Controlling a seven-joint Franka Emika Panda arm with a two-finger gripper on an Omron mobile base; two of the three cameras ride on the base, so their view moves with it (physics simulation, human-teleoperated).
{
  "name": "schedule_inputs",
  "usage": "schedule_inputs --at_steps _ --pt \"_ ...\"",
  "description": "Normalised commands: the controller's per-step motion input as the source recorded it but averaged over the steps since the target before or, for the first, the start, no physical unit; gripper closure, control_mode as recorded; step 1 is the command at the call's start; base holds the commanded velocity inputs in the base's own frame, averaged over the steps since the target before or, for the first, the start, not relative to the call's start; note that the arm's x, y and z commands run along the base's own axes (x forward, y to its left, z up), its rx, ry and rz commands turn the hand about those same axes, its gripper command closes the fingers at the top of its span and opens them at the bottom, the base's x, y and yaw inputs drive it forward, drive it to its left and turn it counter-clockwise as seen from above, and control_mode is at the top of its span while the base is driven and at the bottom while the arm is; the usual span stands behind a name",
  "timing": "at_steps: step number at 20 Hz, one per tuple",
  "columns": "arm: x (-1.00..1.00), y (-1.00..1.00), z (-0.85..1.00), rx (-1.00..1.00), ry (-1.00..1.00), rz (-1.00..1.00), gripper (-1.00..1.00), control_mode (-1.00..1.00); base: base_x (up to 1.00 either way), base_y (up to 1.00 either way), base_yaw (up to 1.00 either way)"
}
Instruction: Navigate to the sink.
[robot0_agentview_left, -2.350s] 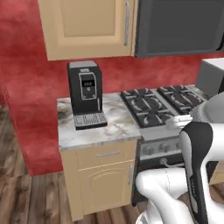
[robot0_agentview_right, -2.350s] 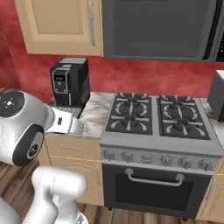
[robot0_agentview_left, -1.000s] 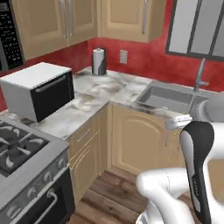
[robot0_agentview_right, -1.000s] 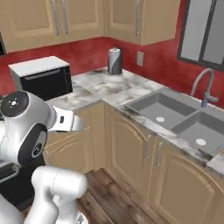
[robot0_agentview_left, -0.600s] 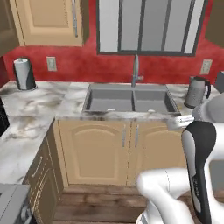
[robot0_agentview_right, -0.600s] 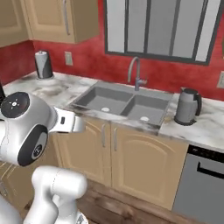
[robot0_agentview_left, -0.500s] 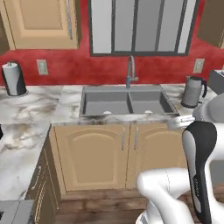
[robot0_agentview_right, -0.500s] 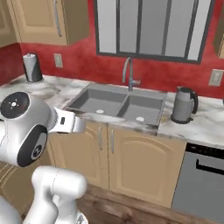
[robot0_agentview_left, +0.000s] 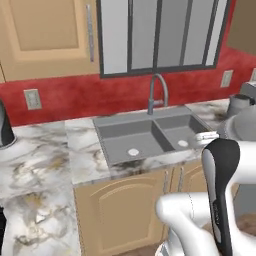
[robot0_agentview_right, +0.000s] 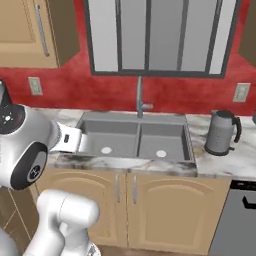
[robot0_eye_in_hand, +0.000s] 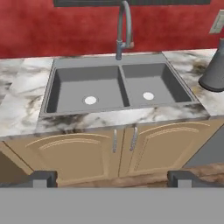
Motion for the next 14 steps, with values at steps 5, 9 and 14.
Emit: schedule_inputs --at_steps 5,9,14 --pt "0.0 0.0 0.0 0.0 0.0 0.0 -1.0 1.0 0.54 -0.6 -0.15" --pt "0.0 0.0 0.0 0.0 0.0 0.0 -1.0 1.0 0.44 -0.85 -0.04" --pt "0.0 0.0 0.0 0.0 0.0 0.0 -1.0 1.0 0.68 -0.21 0.01"
